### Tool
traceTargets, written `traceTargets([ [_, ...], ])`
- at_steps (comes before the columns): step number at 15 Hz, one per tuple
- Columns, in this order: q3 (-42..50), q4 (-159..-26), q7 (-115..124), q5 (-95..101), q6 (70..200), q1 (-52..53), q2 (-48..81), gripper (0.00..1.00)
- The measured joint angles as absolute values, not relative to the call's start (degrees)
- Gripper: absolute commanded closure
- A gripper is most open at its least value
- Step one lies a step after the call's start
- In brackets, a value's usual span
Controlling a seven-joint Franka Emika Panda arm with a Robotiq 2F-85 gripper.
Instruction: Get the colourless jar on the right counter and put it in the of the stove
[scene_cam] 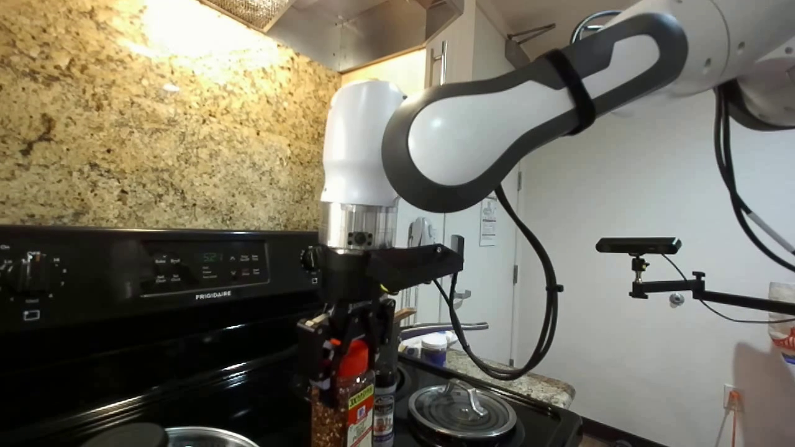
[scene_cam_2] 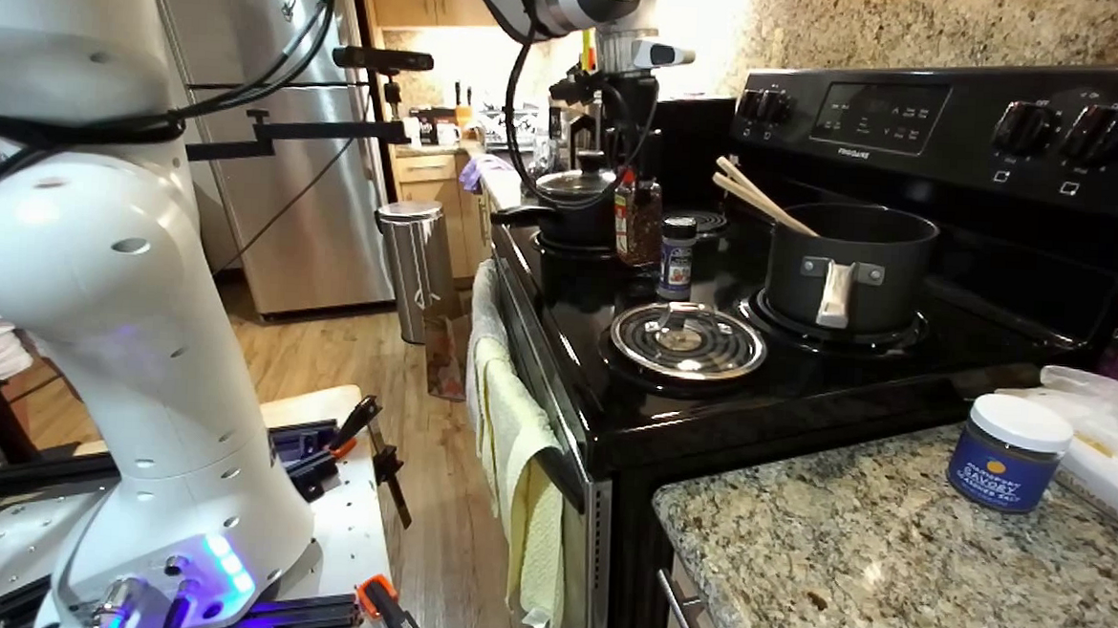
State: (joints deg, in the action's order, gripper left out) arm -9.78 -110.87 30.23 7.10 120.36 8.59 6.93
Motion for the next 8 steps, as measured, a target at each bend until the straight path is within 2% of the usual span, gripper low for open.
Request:
traceTargets([
  [8,-4.3,-104.5,30.6,7.3,121.6,8.5,13.6,0.61],
])
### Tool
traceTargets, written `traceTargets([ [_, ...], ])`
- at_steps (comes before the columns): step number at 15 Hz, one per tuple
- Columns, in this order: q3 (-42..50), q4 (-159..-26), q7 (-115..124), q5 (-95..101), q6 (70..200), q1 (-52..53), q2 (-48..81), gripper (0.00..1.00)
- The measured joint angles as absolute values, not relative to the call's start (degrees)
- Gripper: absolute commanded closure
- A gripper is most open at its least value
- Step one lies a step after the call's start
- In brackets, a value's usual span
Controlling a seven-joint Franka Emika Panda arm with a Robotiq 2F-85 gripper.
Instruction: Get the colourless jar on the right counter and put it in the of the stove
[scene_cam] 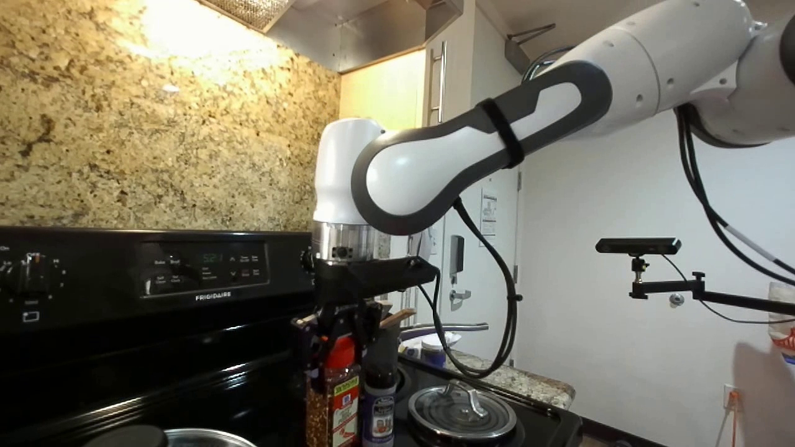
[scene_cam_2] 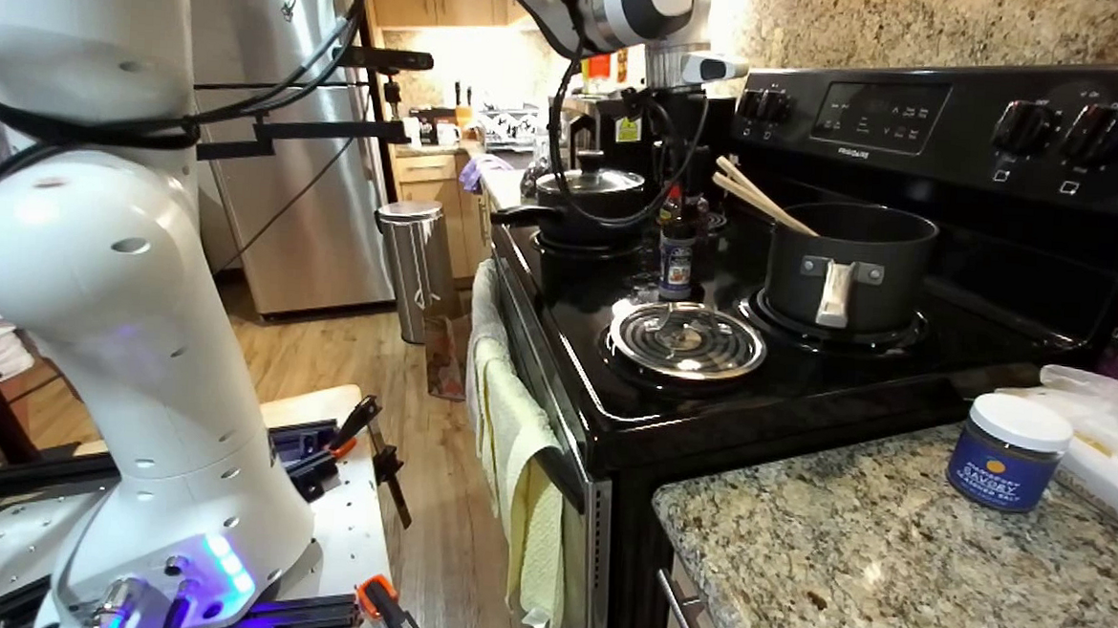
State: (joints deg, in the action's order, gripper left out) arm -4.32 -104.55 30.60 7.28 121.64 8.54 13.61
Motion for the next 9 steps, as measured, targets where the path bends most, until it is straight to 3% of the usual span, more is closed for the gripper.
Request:
traceTargets([
  [9,-3.8,-101.3,27.8,4.8,117.4,8.6,15.5,0.61],
])
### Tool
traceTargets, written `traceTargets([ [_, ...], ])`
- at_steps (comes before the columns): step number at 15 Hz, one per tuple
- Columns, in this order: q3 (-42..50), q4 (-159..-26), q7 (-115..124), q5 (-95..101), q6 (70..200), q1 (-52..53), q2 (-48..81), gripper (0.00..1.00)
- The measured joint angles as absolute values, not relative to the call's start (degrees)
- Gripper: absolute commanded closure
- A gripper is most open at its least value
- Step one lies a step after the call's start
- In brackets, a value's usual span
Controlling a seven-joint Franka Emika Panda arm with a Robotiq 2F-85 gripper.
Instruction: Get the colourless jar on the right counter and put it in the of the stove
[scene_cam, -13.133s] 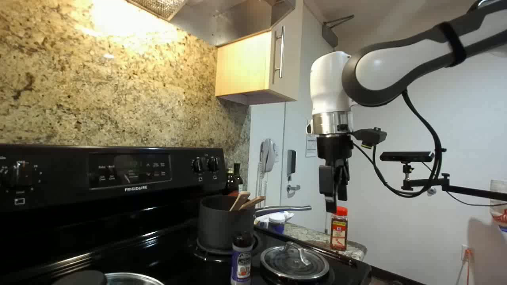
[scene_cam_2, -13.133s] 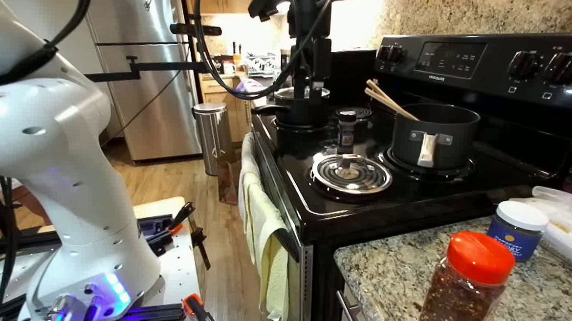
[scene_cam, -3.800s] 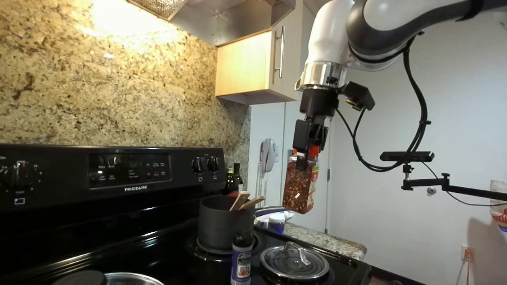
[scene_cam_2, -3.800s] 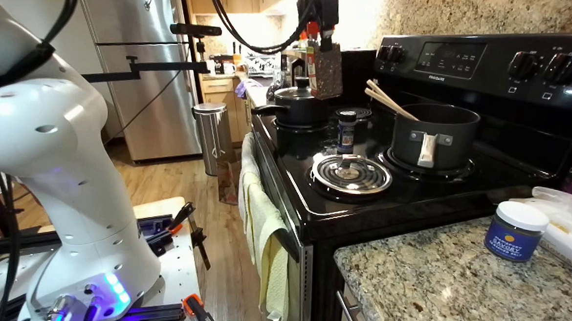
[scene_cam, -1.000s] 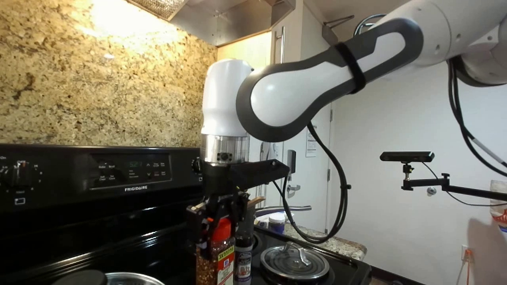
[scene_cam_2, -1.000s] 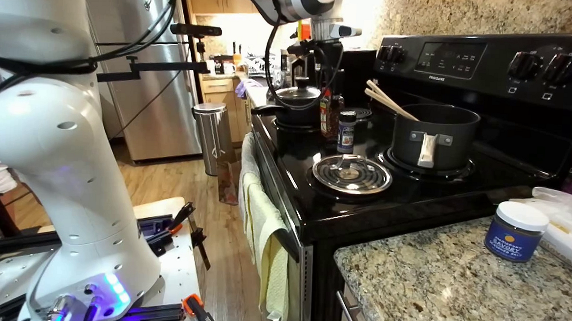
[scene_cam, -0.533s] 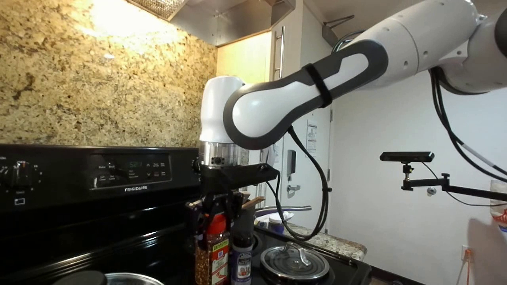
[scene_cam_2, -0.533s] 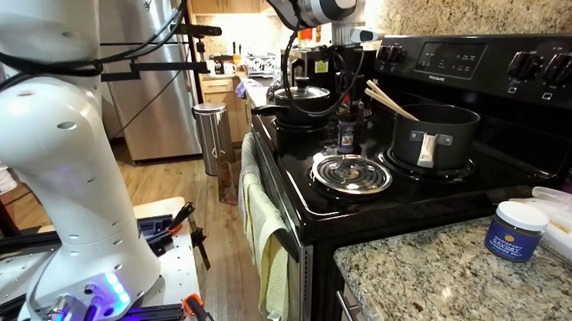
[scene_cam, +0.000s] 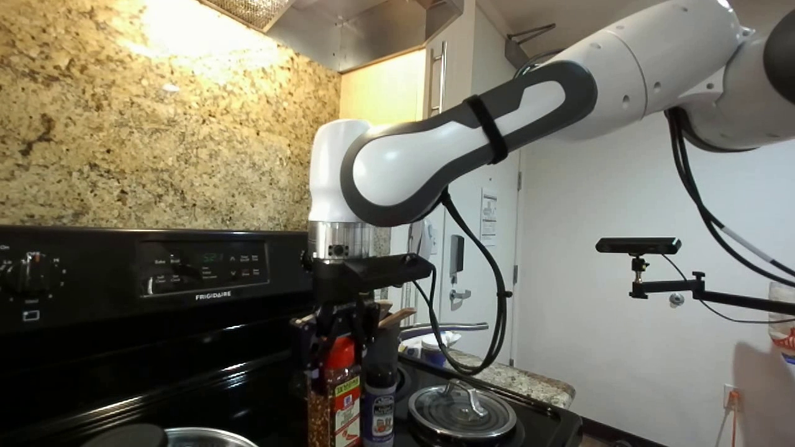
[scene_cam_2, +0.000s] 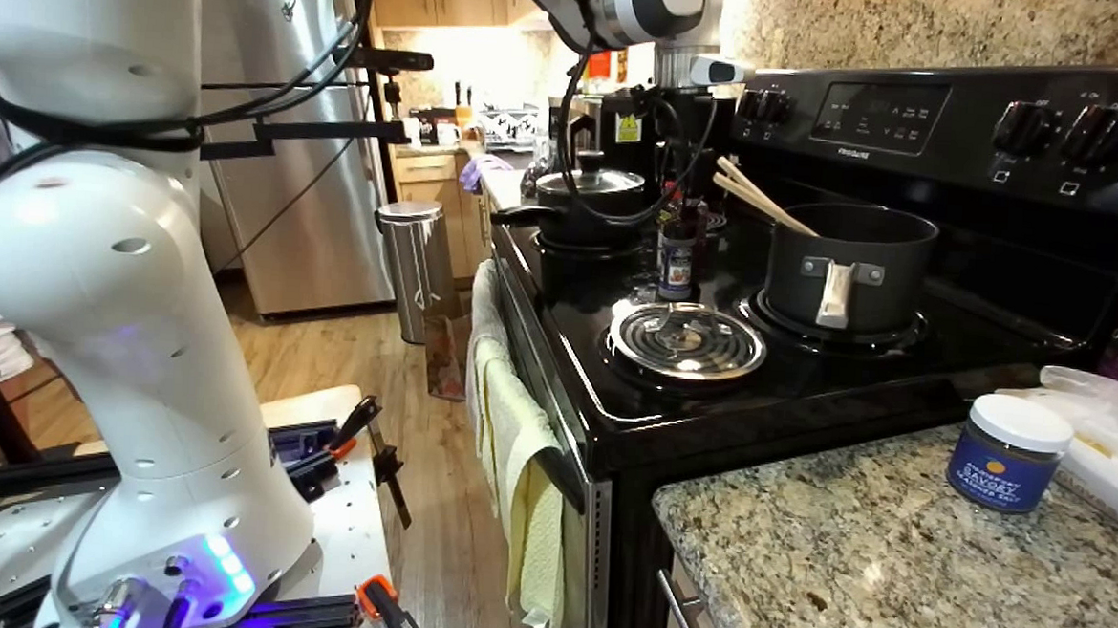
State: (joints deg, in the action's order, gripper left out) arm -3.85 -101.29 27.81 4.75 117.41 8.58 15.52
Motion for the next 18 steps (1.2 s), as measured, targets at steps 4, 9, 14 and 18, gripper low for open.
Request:
traceTargets([
  [4,-3.8,-100.6,26.2,2.8,117.0,8.6,15.8,0.61],
  [9,-4.2,-101.8,26.7,2.0,119.8,10.0,15.7,0.61],
  [14,-4.7,-104.7,29.8,3.2,123.3,13.7,14.1,0.61],
  [18,-4.9,-106.9,33.0,4.3,125.4,15.0,12.9,0.61],
])
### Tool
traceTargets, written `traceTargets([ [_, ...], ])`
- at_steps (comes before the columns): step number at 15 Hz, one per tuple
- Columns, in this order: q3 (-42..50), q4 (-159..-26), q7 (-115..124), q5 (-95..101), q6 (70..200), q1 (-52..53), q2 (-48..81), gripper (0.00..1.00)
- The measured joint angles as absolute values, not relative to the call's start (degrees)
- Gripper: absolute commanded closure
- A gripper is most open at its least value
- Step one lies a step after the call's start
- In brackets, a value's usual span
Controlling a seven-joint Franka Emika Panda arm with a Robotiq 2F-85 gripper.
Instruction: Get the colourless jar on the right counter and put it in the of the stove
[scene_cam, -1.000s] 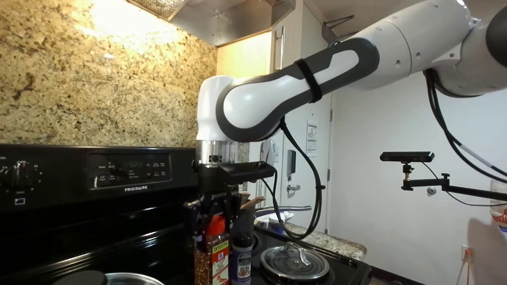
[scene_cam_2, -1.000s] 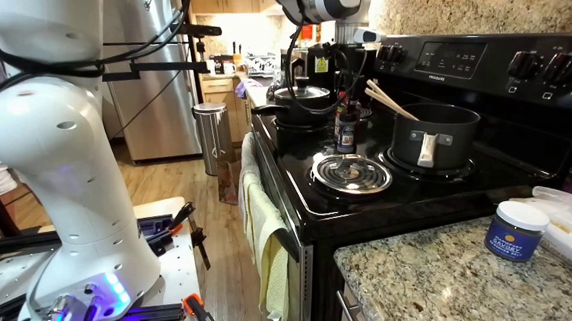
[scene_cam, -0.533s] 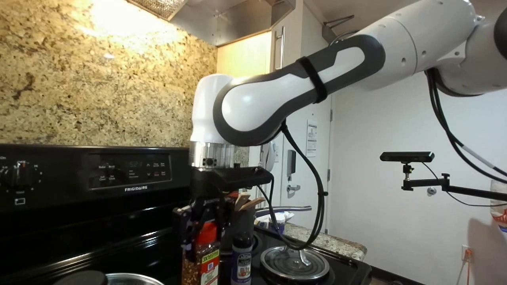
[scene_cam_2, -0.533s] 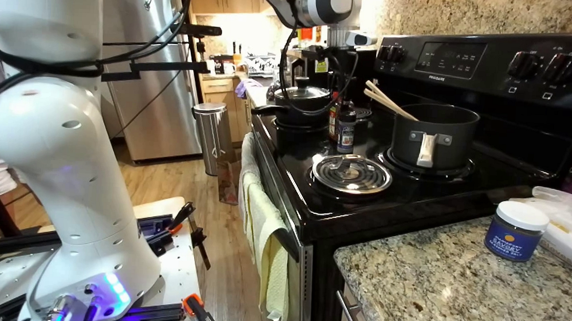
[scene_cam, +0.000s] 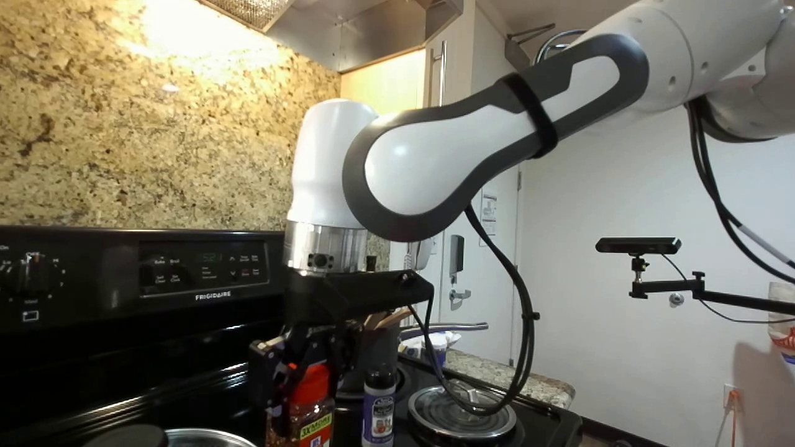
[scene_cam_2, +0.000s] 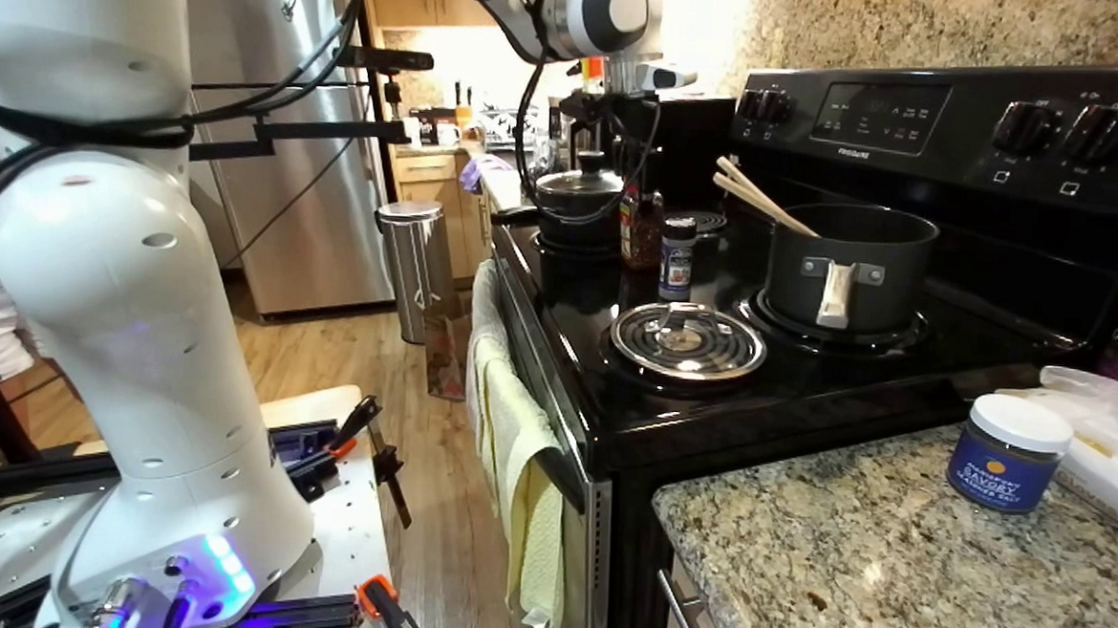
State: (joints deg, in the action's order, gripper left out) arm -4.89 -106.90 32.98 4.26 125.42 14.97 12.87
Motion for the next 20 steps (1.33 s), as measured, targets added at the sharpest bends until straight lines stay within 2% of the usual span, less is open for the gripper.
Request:
traceTargets([
  [14,-5.6,-111.1,40.4,11.1,128.9,15.3,10.3,0.61],
  [20,-5.6,-109.5,40.3,10.6,121.1,15.2,10.2,0.61],
])
